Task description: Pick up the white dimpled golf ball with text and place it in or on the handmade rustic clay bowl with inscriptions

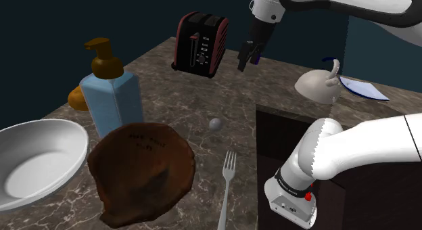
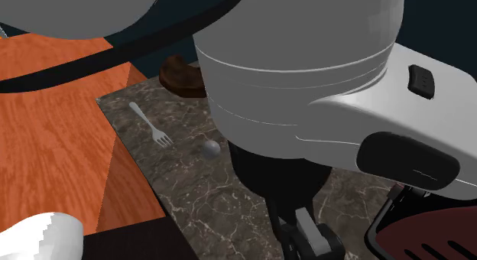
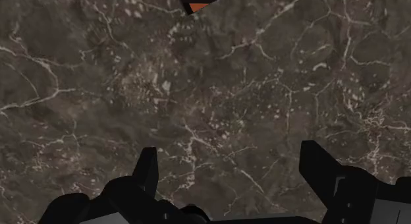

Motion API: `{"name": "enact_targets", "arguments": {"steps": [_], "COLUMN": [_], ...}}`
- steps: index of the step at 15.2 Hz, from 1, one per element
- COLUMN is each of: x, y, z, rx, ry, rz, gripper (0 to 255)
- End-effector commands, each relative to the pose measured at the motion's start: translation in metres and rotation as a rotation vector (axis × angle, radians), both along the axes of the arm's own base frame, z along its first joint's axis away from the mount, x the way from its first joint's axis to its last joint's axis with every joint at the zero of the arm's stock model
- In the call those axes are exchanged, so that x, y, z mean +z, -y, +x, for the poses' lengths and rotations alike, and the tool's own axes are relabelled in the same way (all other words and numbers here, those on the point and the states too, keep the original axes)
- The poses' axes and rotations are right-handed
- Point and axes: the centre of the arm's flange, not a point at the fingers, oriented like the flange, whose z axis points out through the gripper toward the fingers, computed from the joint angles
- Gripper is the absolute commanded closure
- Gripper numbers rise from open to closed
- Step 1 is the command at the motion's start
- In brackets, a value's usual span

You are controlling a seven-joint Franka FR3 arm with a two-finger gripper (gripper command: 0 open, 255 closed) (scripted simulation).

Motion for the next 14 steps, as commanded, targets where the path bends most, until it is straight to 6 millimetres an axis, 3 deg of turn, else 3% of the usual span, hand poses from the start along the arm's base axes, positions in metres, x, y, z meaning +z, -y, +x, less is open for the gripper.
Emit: {"name": "enact_targets", "arguments": {"steps": [1, 14], "x": [0.000, -0.060], "y": [0.000, -0.167], "z": [0.000, -0.029], "rx": [0.000, -0.059], "ry": [0.000, -0.054], "rz": [0.000, -0.064], "gripper": [0, 0]}}
